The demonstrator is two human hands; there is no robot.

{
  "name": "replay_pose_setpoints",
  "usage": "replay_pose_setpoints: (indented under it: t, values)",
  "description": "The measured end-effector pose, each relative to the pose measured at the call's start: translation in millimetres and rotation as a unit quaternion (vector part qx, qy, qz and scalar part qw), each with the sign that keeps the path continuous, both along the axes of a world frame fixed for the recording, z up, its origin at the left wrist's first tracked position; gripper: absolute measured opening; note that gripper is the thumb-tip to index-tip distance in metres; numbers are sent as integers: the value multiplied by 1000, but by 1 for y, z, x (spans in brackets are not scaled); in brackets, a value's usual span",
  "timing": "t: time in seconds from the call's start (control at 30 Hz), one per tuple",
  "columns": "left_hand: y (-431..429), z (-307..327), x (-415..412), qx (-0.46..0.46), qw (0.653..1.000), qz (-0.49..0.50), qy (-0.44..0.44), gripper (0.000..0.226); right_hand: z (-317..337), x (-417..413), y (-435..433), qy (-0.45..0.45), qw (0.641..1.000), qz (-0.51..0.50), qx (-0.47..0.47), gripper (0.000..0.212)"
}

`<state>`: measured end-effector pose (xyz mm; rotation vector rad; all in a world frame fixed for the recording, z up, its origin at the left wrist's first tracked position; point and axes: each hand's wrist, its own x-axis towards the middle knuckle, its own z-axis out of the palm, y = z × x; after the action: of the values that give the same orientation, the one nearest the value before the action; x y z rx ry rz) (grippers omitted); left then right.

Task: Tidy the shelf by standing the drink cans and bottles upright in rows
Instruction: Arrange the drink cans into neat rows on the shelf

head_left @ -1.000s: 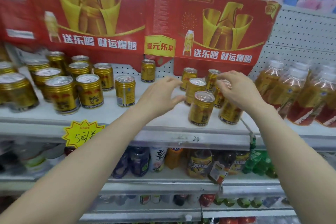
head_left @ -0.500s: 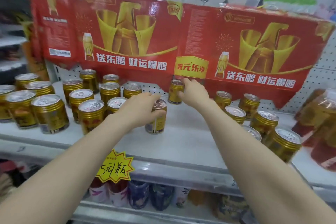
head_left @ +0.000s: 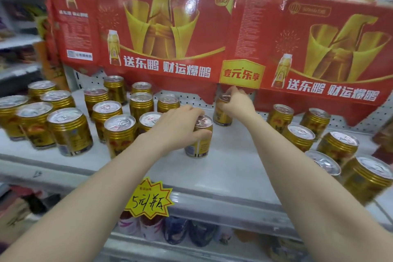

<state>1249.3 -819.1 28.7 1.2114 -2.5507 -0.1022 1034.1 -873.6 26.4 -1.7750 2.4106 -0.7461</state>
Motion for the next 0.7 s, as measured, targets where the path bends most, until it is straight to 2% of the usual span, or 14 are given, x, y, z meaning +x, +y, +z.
replay_pose_setpoints:
  t: [0.2, 0.33, 0.43, 0.6, 0.7]
  values:
    - [-3, 4, -2, -7, 1000, -16, -17, 58, 43, -13, 74, 57, 983, 43, 168, 66]
    - [-3, 8, -3, 2, 999, -26, -35, 54, 59, -15, 122, 74, 971, 63, 220, 62]
    - [-2, 11, -4, 39, 998, -37, -20, 51, 60, -14, 145, 53, 973, 59, 215, 57]
    - [10, 13, -1, 57, 996, -54, 32, 51, 34, -4, 162, 50, 993, 40, 102, 51]
    - [25, 10, 1, 62, 994, -62, 65, 55, 34, -1, 180, 9, 995, 47, 89, 47]
